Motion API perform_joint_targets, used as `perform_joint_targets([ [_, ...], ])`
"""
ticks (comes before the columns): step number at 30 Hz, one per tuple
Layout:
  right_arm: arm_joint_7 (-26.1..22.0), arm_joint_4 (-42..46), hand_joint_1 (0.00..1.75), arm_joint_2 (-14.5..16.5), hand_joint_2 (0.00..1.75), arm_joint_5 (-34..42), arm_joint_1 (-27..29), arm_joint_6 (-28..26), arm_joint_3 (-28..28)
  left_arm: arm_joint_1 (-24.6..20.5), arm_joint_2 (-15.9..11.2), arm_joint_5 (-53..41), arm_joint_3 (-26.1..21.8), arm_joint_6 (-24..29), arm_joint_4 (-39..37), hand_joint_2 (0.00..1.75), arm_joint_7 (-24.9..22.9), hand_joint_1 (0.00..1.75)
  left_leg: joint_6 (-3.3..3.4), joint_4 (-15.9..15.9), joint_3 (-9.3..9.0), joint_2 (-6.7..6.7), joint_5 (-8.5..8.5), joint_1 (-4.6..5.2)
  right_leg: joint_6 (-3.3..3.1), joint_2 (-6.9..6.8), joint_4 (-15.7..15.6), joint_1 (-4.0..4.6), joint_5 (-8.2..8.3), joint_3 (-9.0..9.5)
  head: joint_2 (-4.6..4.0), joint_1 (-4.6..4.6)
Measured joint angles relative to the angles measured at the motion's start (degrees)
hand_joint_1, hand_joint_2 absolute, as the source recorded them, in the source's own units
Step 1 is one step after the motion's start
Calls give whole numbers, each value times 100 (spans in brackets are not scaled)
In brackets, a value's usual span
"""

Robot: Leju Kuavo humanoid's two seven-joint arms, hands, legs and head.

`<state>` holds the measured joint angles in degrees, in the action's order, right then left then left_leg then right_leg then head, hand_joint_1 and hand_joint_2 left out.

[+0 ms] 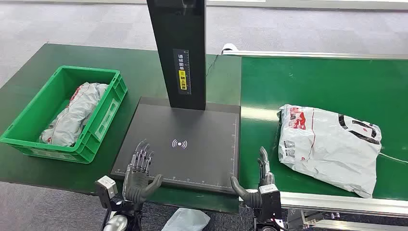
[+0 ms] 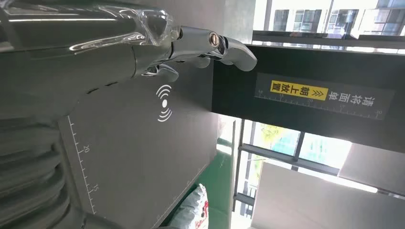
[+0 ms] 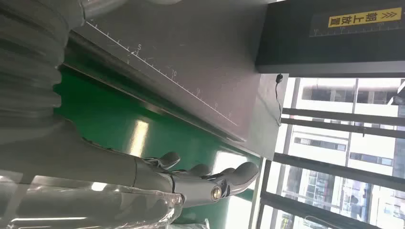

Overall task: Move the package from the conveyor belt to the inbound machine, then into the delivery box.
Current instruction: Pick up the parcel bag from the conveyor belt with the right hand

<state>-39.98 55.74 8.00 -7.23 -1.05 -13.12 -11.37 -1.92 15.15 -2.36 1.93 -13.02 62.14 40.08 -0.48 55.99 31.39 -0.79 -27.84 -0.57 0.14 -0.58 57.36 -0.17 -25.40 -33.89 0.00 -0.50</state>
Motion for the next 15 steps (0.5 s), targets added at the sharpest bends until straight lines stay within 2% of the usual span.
perform_joint_targets([
  [2,0,-5,0,0,175,-81,-2,-107,-1,0,0,0,1,-2,0,175,0,0,0,0,0,0,0,0,0,0,0,0,0,0,0,0],
  [4,0,-39,0,1,175,-366,-16,-513,-4,-1,0,0,2,-3,0,175,0,0,0,0,0,0,0,0,0,0,0,0,0,0,0,0],
  [9,78,-395,0,11,175,-1957,-141,-2305,22,-1,9,-3,3,-10,0,175,-1,0,0,0,0,0,0,0,0,0,0,0,0,0,0,-1],
  [11,154,-497,0,47,175,-2683,-158,-2563,165,-1,11,-7,3,-25,0,175,0,0,0,0,0,1,0,0,0,0,0,0,0,-1,0,-1],
  [15,298,-516,0,172,175,-3815,-120,-2628,715,-1,11,-9,4,-43,0,175,-1,0,0,0,0,1,0,0,0,-1,0,0,0,-1,0,0],
])
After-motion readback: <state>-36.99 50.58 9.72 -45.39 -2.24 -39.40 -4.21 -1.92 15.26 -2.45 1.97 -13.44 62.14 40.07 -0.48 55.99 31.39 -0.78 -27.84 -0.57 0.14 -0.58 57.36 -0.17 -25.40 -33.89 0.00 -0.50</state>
